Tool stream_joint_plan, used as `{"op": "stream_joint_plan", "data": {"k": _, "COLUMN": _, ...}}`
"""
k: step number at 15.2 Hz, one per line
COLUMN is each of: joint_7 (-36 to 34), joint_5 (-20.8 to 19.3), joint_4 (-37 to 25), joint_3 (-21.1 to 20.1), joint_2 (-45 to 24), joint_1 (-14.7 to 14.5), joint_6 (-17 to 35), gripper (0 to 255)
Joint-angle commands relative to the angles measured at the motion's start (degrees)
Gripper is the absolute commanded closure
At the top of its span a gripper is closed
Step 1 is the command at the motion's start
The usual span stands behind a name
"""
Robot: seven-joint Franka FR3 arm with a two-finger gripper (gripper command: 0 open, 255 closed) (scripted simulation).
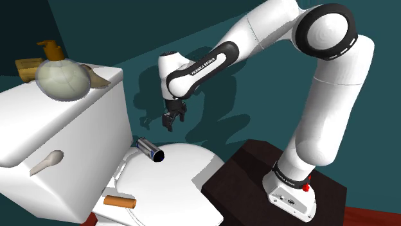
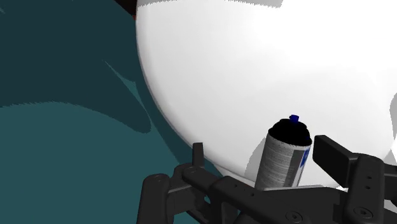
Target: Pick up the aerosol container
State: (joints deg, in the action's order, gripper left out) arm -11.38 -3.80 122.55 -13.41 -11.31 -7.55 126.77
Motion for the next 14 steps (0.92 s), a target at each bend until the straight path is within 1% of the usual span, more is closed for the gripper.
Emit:
{"op": "stream_joint_plan", "data": {"k": 1, "joint_7": -1.11, "joint_5": -0.83, "joint_4": -2.91, "joint_3": -0.13, "joint_2": -4.29, "joint_1": -0.74, "joint_6": 1.00, "gripper": 0}}
{"op": "stream_joint_plan", "data": {"k": 7, "joint_7": -3.88, "joint_5": -3.09, "joint_4": -13.85, "joint_3": 0.14, "joint_2": -17.65, "joint_1": -3.75, "joint_6": 2.32, "gripper": 0}}
{"op": "stream_joint_plan", "data": {"k": 13, "joint_7": -5.33, "joint_5": -4.37, "joint_4": -27.16, "joint_3": 0.71, "joint_2": -30.75, "joint_1": -7.03, "joint_6": 1.31, "gripper": 0}}
{"op": "stream_joint_plan", "data": {"k": 14, "joint_7": -5.37, "joint_5": -4.47, "joint_4": -27.27, "joint_3": 0.81, "joint_2": -31.32, "joint_1": -7.11, "joint_6": 1.77, "gripper": 0}}
